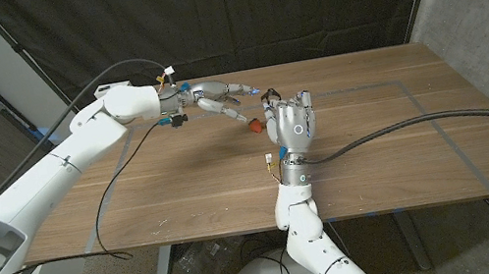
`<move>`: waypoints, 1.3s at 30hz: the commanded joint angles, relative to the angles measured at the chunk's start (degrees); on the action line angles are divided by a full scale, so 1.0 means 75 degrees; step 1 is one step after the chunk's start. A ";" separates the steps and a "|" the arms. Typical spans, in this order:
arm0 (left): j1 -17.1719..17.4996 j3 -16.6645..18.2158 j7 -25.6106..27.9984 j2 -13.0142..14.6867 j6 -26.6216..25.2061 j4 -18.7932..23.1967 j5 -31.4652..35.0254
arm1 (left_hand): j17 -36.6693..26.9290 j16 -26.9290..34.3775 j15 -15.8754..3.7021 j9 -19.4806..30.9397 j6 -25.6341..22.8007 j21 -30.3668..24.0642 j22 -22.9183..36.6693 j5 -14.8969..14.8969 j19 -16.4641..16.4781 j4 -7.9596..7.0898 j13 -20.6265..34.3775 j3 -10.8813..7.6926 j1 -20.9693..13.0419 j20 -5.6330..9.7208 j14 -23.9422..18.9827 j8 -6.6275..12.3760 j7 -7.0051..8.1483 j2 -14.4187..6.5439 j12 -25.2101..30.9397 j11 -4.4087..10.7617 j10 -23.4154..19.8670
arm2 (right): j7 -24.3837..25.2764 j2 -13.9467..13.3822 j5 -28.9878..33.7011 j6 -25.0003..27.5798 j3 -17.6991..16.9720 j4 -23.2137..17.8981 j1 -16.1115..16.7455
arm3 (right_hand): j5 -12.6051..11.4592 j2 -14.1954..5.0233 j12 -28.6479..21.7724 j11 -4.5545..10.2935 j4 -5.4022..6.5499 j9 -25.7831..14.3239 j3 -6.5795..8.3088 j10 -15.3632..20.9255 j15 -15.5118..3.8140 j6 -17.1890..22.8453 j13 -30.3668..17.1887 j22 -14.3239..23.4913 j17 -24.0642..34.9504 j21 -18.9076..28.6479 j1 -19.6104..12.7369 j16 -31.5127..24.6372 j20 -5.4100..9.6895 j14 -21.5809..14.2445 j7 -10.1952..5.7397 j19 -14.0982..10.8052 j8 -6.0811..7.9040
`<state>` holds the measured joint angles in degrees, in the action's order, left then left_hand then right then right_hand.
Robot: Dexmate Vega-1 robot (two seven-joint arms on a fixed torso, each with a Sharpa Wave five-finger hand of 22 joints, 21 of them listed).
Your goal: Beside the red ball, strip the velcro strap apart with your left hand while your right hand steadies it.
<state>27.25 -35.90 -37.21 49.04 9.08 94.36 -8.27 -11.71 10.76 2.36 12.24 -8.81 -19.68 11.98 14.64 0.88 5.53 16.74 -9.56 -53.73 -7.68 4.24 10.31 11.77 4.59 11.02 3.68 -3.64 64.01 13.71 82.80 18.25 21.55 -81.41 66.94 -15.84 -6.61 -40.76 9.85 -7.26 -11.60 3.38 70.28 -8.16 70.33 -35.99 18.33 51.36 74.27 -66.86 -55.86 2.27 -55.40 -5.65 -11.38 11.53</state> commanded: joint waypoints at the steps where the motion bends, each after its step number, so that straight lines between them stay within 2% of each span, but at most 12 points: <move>1: 0.0122 0.0126 -0.0167 -0.0136 0.0337 -0.0259 -0.0588 | -0.0025 0.0005 -0.0028 -0.0003 -0.0039 0.0023 0.0018 0.0063 -0.0017 -0.0007 -0.0009 0.0018 0.0034 -0.0047 0.0043 0.0067 0.0091 -0.0029 0.0059 0.0062 0.0041 | -0.0002 0.0345 0.0567 0.0717 -0.0420 0.0423 -0.0033 | -0.0043 -0.0070 0.0023 -0.0002 -0.0012 -0.0016 -0.0058 0.0032 -0.0658 0.0035 -0.0034 -0.0022 0.0040 0.0074 -0.0070 0.0023 0.0663 -0.0041 -0.0055 0.0037 0.0025; 5: 0.0087 0.0088 -0.0238 -0.0177 0.0322 -0.0355 -0.0637 | -0.0021 0.0013 -0.0011 -0.0002 0.0105 0.0035 0.0019 0.0106 -0.0043 -0.0041 -0.0020 0.0080 0.0093 -0.0057 0.0075 0.0040 0.0047 -0.0004 0.0057 0.0002 0.0120 | -0.0002 -0.0034 0.0643 0.1507 -0.0097 0.0611 -0.0229 | -0.0041 -0.0070 0.0046 0.0013 0.0001 -0.0019 -0.0087 0.0018 -0.0659 0.0035 -0.0036 -0.0063 0.0054 0.0116 -0.0060 0.0034 0.0729 -0.0001 -0.0061 0.0059 0.0018; 7: 0.0066 0.0059 -0.0294 -0.0218 0.0313 -0.0445 -0.0688 | -0.0019 0.0017 0.0008 -0.0001 0.0287 0.0046 0.0020 0.0160 -0.0064 -0.0078 -0.0032 0.0156 0.0159 -0.0061 0.0124 0.0018 -0.0222 0.0030 0.0069 -0.0037 0.0177 | -0.0002 -0.0251 0.0694 0.2020 0.0110 0.0668 -0.0344 | -0.0041 -0.0072 0.0056 0.0011 0.0007 -0.0020 -0.0099 0.0010 -0.0660 0.0019 -0.0036 -0.0084 0.0066 0.0133 -0.0057 0.0031 0.0753 0.0002 -0.0095 0.0079 0.0008; 9: 0.0057 0.0041 -0.0313 -0.0236 0.0302 -0.0489 -0.0704 | -0.0018 0.0016 0.0018 0.0000 0.0345 0.0057 0.0021 0.0183 -0.0088 -0.0092 -0.0037 0.0185 0.0182 -0.0058 0.0148 0.0018 -0.0289 0.0039 0.0067 -0.0072 0.0220 | -0.0002 -0.0508 0.0722 0.2511 0.0348 0.0690 -0.0465 | -0.0041 -0.0070 0.0067 -0.0006 0.0008 -0.0020 -0.0106 0.0003 -0.0660 0.0019 -0.0028 -0.0095 0.0059 0.0147 -0.0058 0.0044 0.0751 0.0020 -0.0091 0.0080 0.0006; 13: 0.0066 0.0044 -0.0313 -0.0234 0.0289 -0.0505 -0.0739 | -0.0014 0.0028 0.0023 0.0002 0.0525 0.0068 0.0023 0.0253 -0.0106 -0.0124 -0.0052 0.0259 0.0228 -0.0058 0.0183 0.0018 -0.0577 0.0056 0.0091 -0.0140 0.0263 | -0.0002 -0.1122 0.0759 0.3537 0.0947 0.0656 -0.0729 | -0.0040 -0.0080 0.0105 -0.0041 0.0009 -0.0022 -0.0125 -0.0070 -0.0660 -0.0023 -0.0036 -0.0132 0.0068 0.0176 -0.0072 0.0053 0.0801 0.0054 -0.0105 0.0162 -0.0015; 24: 0.0078 0.0055 -0.0408 -0.0152 0.0108 -0.0481 -0.0868 | -0.0010 0.0036 0.0037 0.0005 0.0487 0.0074 0.0026 0.0346 -0.0113 -0.0165 -0.0074 0.0351 0.0274 -0.0066 0.0238 0.0109 -0.0844 0.0055 0.0130 -0.0234 0.0287 | -0.0002 -0.2427 0.0762 0.5243 0.2132 0.0230 -0.1133 | -0.0010 -0.0135 0.0171 -0.0064 0.0042 -0.0038 -0.0183 -0.0142 -0.0658 -0.0095 -0.0017 -0.0200 0.0090 0.0272 -0.0083 0.0086 0.0900 0.0260 -0.0098 0.0431 -0.0040; 26: 0.0092 0.0068 -0.0401 -0.0148 0.0062 -0.0498 -0.0913 | -0.0009 0.0032 0.0047 0.0004 0.0497 0.0077 0.0026 0.0356 -0.0120 -0.0168 -0.0076 0.0360 0.0275 -0.0058 0.0256 0.0109 -0.0827 0.0057 0.0132 -0.0228 0.0295 | -0.0002 -0.2551 0.0722 0.5306 0.2221 0.0117 -0.1135 | -0.0005 -0.0139 0.0167 -0.0070 0.0044 -0.0039 -0.0191 -0.0161 -0.0657 -0.0102 -0.0039 -0.0208 0.0105 0.0291 -0.0087 0.0074 0.0906 0.0270 -0.0103 0.0452 -0.0043; 29: 0.0140 0.0107 -0.0294 -0.0150 0.0026 -0.0495 -0.0942 | -0.0007 0.0040 0.0044 0.0003 0.0426 0.0072 0.0027 0.0387 -0.0103 -0.0175 -0.0084 0.0387 0.0276 -0.0037 0.0260 0.0150 -0.0652 0.0053 0.0147 -0.0225 0.0293 | -0.0002 -0.2680 0.0732 0.5406 0.2341 0.0062 -0.1163 | 0.0005 -0.0151 0.0195 -0.0074 0.0051 -0.0040 -0.0210 -0.0152 -0.0657 -0.0100 0.0004 -0.0228 0.0108 0.0343 -0.0092 0.0065 0.0906 0.0297 -0.0098 0.0470 -0.0041; 30: 0.0148 0.0113 -0.0281 -0.0158 0.0015 -0.0499 -0.0963 | -0.0005 0.0051 0.0038 0.0001 0.0383 0.0072 0.0028 0.0418 -0.0100 -0.0181 -0.0093 0.0409 0.0270 -0.0046 0.0255 0.0173 -0.0447 0.0040 0.0164 -0.0215 0.0287 | -0.0002 -0.2713 0.0748 0.5469 0.2398 0.0084 -0.1195 | 0.0008 -0.0154 0.0195 -0.0075 0.0052 -0.0041 -0.0215 -0.0159 -0.0658 -0.0103 -0.0002 -0.0235 0.0095 0.0357 -0.0095 0.0074 0.0906 0.0312 -0.0096 0.0480 -0.0042; 33: 0.0165 0.0118 -0.0209 -0.0183 -0.0002 -0.0487 -0.0963 | -0.0002 0.0067 0.0024 -0.0002 0.0320 0.0074 0.0029 0.0454 -0.0103 -0.0184 -0.0103 0.0432 0.0253 -0.0049 0.0234 0.0203 -0.0229 0.0025 0.0193 -0.0207 0.0250 | -0.0002 -0.2826 0.0734 0.5471 0.2532 0.0064 -0.1240 | 0.0014 -0.0161 0.0199 -0.0076 0.0056 -0.0041 -0.0228 -0.0169 -0.0659 -0.0113 -0.0007 -0.0252 0.0095 0.0395 -0.0102 0.0065 0.0911 0.0321 -0.0091 0.0500 -0.0044; 35: 0.0216 0.0150 -0.0087 -0.0225 0.0011 -0.0469 -0.0991 | 0.0002 0.0109 -0.0027 -0.0006 0.0140 0.0059 0.0031 0.0502 -0.0061 -0.0186 -0.0118 0.0451 0.0217 -0.0063 0.0139 0.0272 -0.0018 -0.0018 0.0253 -0.0112 0.0134 | -0.0002 -0.2875 0.0714 0.5390 0.2578 0.0023 -0.1239 | 0.0017 -0.0163 0.0207 -0.0080 0.0054 -0.0041 -0.0237 -0.0144 -0.0659 -0.0112 0.0020 -0.0265 0.0092 0.0426 -0.0112 0.0059 0.0907 0.0323 -0.0093 0.0506 -0.0043; 39: 0.0362 0.0250 0.0282 -0.0373 0.0065 -0.0461 -0.1094 | 0.0004 0.0214 -0.0194 -0.0017 -0.0338 0.0016 0.0037 0.0588 0.0045 -0.0207 -0.0153 0.0443 0.0110 -0.0051 -0.0152 0.0419 0.0093 -0.0223 0.0421 0.0079 -0.0266 | -0.0002 -0.2919 0.0736 0.5137 0.2668 -0.0031 -0.1220 | 0.0025 -0.0170 0.0199 -0.0074 0.0065 -0.0042 -0.0259 -0.0151 -0.0658 -0.0106 -0.0003 -0.0293 0.0100 0.0478 -0.0111 0.0029 0.0917 0.0301 -0.0093 0.0518 -0.0040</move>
<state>28.41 -35.12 -38.99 47.64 9.63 90.76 -15.12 -11.72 11.77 1.49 11.97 -9.26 -19.28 12.14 18.44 0.62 4.03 15.68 -6.33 -52.14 -8.01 4.37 12.76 12.07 3.91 13.37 3.63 -3.74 64.01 -5.05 88.24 56.19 37.96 -80.35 58.63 -15.67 -7.39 -39.39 9.23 -6.71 -11.57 1.57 69.24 -7.46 69.35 -35.83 16.21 51.88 77.25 -67.61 -55.43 2.13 -53.45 -6.13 -7.59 10.97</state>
